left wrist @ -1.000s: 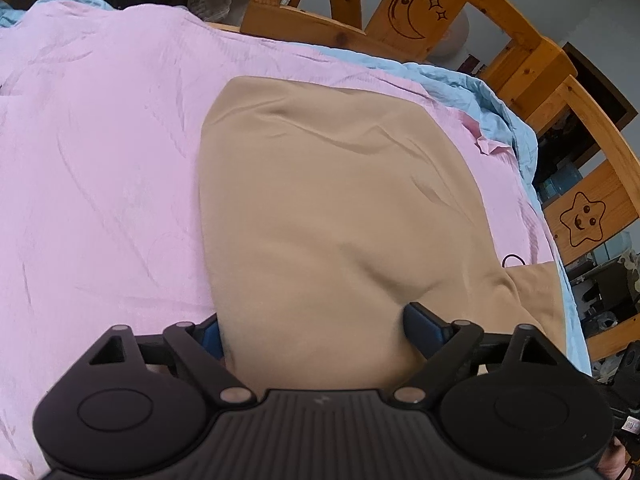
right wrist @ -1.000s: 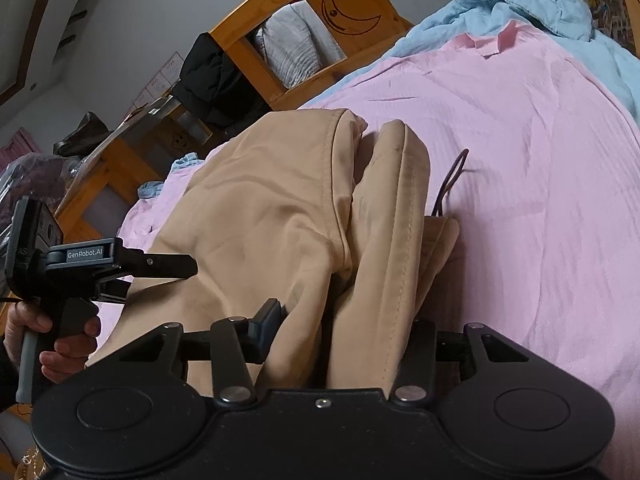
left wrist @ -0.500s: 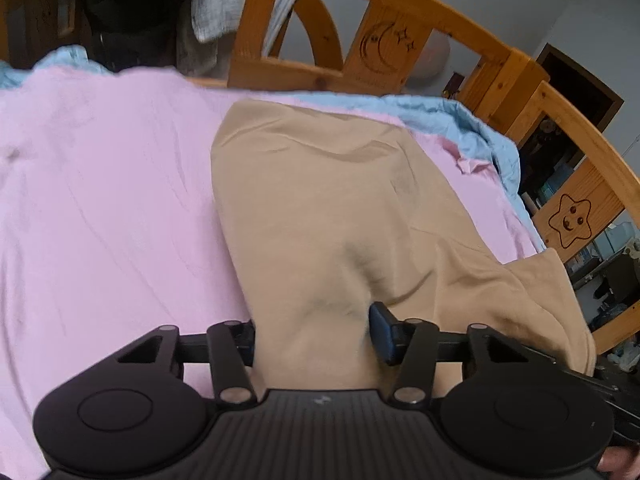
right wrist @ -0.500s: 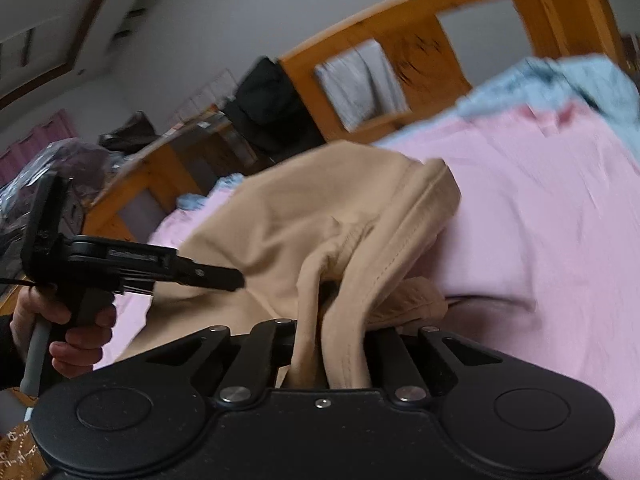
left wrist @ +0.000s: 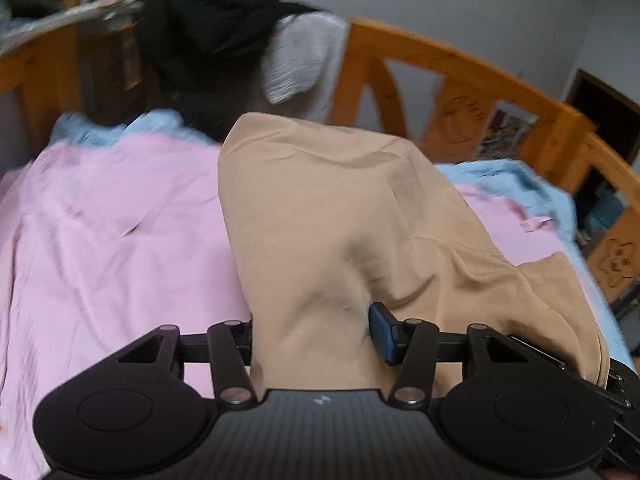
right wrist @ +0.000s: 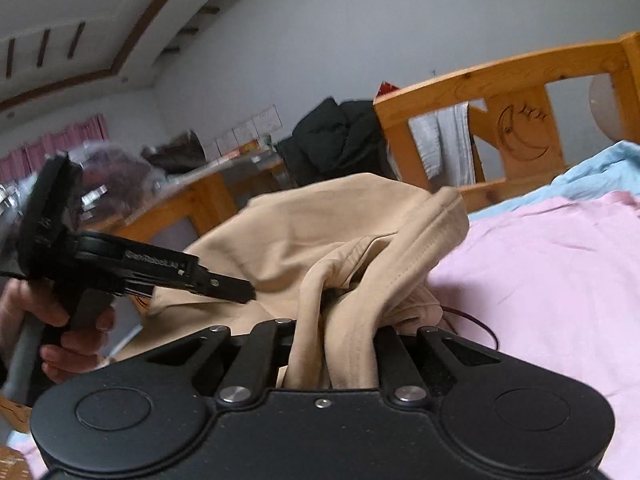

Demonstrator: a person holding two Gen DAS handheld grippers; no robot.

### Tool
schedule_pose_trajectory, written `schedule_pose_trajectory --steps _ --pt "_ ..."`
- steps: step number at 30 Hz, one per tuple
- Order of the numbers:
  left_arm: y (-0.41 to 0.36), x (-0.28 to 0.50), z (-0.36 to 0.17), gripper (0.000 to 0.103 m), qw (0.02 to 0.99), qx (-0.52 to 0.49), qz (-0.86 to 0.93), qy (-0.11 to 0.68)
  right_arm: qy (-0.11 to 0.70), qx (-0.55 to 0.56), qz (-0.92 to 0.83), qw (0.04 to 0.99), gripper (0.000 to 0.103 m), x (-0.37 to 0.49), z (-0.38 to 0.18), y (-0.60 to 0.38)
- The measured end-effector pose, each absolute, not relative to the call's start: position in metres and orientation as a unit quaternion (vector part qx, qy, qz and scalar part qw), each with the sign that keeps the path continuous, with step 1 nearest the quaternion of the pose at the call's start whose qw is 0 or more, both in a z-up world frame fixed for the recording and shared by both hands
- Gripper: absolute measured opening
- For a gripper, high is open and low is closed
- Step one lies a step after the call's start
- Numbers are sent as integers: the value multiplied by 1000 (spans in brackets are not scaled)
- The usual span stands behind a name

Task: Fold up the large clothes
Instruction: 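Open both grippers and pull them back from the folded jacket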

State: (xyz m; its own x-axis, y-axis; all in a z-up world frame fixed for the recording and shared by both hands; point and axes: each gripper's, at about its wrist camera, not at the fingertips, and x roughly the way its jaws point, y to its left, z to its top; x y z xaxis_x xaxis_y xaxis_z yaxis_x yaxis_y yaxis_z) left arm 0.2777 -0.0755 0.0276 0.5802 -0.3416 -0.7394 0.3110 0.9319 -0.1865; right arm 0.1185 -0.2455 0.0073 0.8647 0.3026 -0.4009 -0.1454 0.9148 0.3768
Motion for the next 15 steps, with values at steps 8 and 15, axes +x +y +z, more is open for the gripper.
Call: schedule_pose_trajectory --steps 8,15 --pt "-47 273 -12 70 879 -96 -139 446 298 169 73 937 28 130 -23 -238" --pt "-45 242 6 85 895 -64 -127 423 318 146 49 936 63 120 -14 -245"
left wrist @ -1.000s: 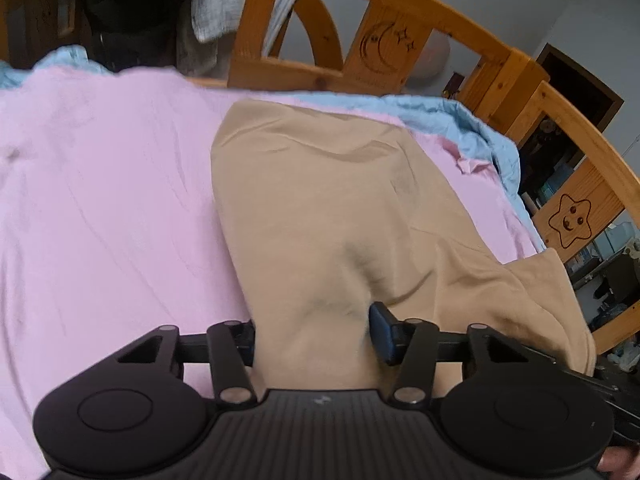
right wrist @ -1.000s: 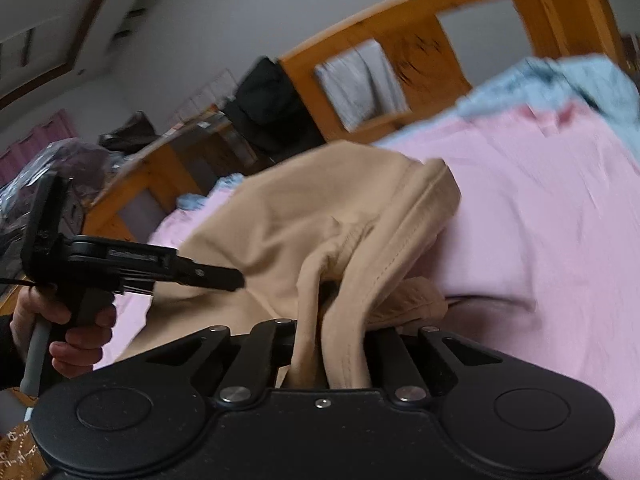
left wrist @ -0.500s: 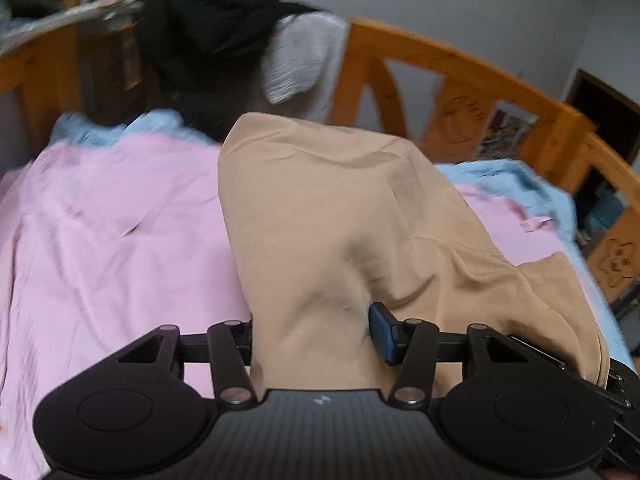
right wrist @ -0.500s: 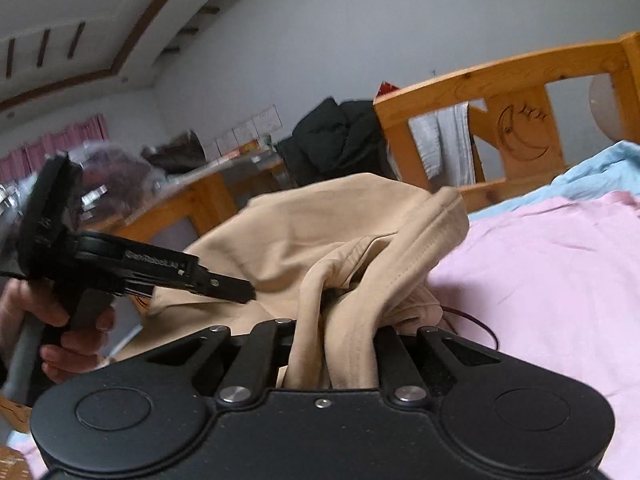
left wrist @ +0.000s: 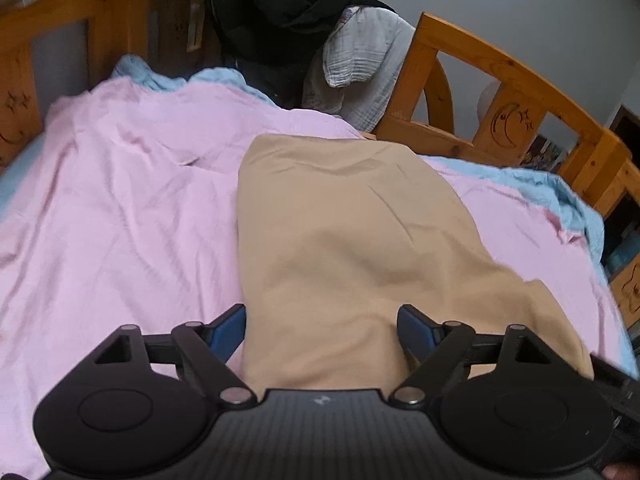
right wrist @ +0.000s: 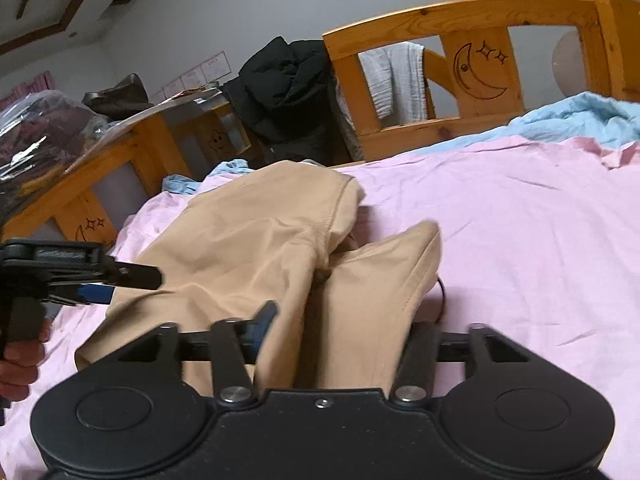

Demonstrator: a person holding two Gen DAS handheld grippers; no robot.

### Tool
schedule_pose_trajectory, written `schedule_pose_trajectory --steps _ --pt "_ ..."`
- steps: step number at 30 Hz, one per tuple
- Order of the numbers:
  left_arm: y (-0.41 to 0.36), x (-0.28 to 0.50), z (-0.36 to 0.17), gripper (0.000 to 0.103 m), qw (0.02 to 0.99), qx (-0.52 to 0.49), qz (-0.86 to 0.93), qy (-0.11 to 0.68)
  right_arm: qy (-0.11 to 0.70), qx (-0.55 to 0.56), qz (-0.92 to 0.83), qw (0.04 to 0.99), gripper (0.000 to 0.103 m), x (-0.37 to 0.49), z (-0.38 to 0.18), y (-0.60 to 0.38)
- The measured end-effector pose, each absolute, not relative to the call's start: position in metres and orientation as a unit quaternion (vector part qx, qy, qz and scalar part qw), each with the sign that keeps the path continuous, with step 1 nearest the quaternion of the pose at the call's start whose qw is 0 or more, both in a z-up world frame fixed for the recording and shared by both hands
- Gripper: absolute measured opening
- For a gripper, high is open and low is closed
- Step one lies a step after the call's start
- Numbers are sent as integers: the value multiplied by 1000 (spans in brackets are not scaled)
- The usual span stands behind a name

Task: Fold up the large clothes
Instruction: 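Open both grippers and pull them back from the folded jacket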

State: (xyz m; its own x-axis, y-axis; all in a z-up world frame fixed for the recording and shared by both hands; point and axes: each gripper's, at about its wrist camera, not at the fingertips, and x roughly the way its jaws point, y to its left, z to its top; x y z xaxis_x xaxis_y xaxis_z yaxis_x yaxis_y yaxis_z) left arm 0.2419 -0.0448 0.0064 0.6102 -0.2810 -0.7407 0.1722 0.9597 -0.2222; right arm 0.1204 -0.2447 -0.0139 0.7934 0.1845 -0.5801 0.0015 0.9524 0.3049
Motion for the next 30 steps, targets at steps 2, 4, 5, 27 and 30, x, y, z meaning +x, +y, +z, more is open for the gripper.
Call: schedule_pose_trajectory --steps 2,4,5,27,30 --pt "-46 230 13 89 899 -52 -126 416 317 143 44 936 65 114 -10 -246" --pt "-46 215 24 92 904 -50 -129 406 315 139 40 938 70 106 -5 -249" --pt "-44 208 29 94 905 -51 -130 401 312 137 39 939 72 102 -1 -250" --pt "-15 26 96 102 961 11 -94 259 191 93 22 977 102 -50 103 -199" --pt "-7 9 86 103 960 6 -98 262 206 95 6 974 102 -73 101 -192"
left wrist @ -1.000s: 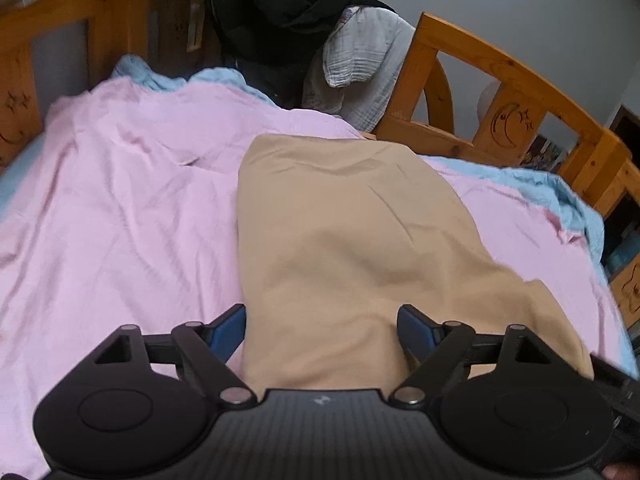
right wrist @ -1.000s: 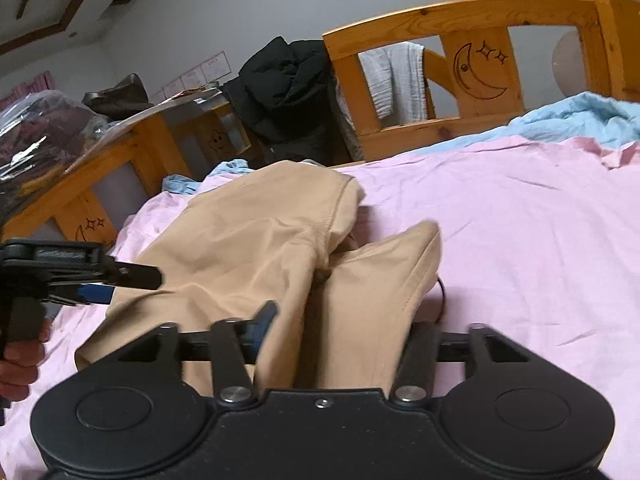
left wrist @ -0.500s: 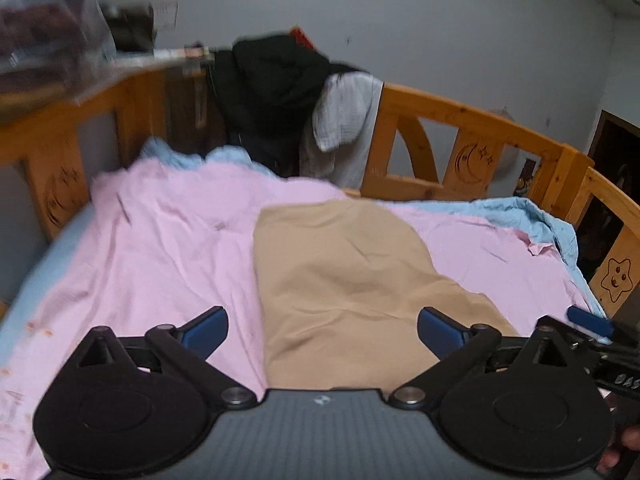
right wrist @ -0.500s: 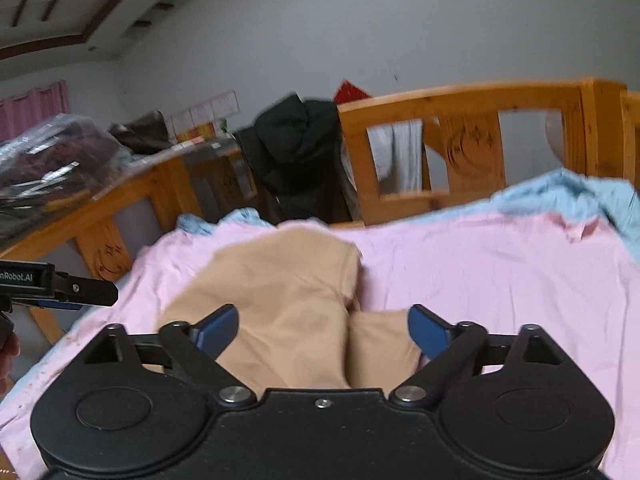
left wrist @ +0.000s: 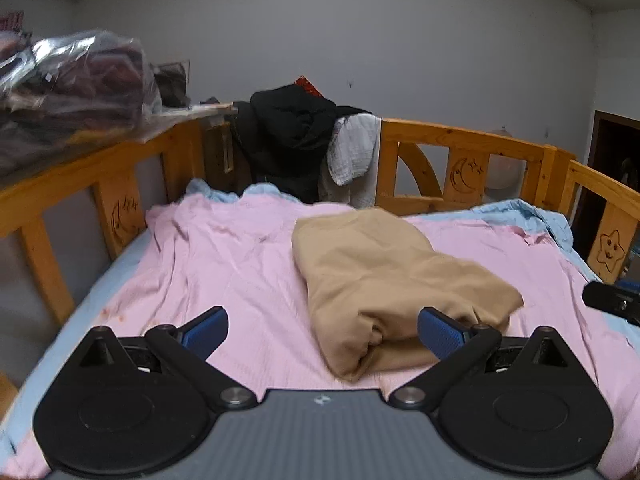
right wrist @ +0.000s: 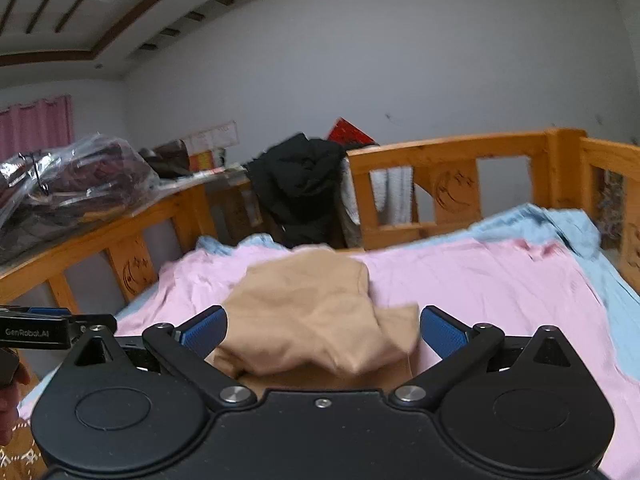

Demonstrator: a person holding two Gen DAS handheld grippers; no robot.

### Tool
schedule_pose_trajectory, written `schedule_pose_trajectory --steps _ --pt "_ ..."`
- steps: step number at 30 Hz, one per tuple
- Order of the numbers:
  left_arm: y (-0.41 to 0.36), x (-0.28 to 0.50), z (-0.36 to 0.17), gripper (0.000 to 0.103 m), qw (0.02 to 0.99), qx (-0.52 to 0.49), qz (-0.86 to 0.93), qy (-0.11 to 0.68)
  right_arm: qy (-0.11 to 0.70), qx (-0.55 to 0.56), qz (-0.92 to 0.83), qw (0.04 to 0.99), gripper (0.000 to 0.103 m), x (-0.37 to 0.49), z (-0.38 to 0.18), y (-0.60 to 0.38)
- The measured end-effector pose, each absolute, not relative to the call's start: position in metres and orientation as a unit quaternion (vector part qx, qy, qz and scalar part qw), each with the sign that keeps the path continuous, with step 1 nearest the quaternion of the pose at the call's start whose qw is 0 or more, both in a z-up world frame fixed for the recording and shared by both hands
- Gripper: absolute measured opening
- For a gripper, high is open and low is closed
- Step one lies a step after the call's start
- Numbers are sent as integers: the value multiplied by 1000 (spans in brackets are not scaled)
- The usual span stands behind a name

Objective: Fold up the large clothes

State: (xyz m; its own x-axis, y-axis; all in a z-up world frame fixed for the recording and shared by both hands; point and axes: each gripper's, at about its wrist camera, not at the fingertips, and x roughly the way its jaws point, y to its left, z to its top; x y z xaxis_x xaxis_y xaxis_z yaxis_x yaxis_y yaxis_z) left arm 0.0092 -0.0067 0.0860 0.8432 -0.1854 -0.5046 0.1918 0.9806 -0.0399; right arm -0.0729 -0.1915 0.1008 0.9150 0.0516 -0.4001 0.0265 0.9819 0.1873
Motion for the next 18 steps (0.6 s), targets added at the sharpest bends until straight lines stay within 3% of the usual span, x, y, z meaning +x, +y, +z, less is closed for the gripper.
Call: schedule_pose_trajectory --steps 6,18 --pt "4 -8 57 102 951 -16 -110 287 246 84 -25 965 102 -111 78 -179" --pt "-4 -14 39 102 951 -20 -88 297 288 81 -19 954 102 -101 53 -173"
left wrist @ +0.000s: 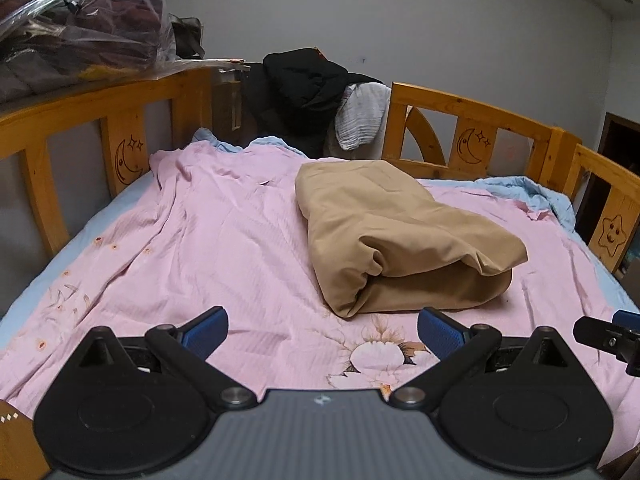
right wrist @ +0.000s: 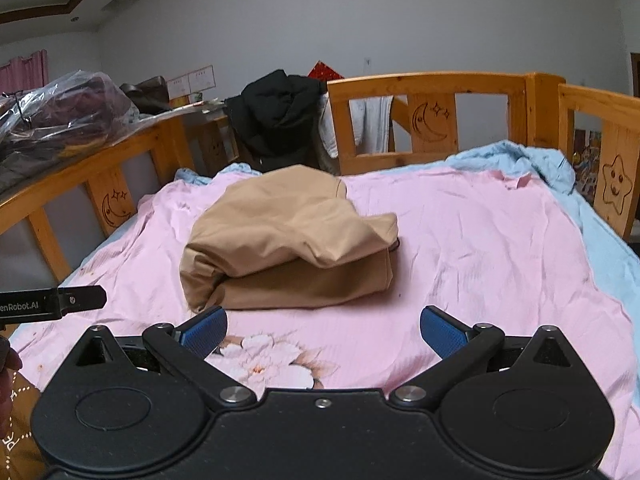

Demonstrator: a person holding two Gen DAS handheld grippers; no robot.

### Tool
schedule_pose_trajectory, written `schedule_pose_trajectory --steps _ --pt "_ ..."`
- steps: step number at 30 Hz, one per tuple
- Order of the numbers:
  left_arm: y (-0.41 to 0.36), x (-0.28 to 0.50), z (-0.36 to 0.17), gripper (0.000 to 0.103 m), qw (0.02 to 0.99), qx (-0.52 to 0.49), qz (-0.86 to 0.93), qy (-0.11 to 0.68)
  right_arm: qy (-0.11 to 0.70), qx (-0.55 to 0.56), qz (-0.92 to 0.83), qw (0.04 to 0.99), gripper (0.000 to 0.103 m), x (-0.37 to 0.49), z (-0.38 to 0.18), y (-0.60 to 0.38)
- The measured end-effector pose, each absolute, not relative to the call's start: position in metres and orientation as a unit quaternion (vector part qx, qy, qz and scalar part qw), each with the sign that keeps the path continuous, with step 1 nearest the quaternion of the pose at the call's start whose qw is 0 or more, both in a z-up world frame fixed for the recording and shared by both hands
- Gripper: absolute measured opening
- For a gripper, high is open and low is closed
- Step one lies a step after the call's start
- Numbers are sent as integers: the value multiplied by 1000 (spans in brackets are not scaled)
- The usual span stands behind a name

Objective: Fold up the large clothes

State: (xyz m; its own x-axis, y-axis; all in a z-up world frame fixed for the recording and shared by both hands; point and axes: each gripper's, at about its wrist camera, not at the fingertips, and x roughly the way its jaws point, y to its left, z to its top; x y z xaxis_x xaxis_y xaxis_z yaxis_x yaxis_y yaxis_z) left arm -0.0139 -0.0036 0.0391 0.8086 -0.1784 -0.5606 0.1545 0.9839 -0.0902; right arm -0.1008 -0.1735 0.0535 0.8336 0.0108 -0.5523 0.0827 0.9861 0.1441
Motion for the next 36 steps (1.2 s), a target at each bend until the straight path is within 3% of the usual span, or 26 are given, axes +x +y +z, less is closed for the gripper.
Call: schedule_pose_trajectory --steps 36 --pt "-8 -15 42 103 951 -4 -89 295 292 96 -11 952 102 -100 50 -177"
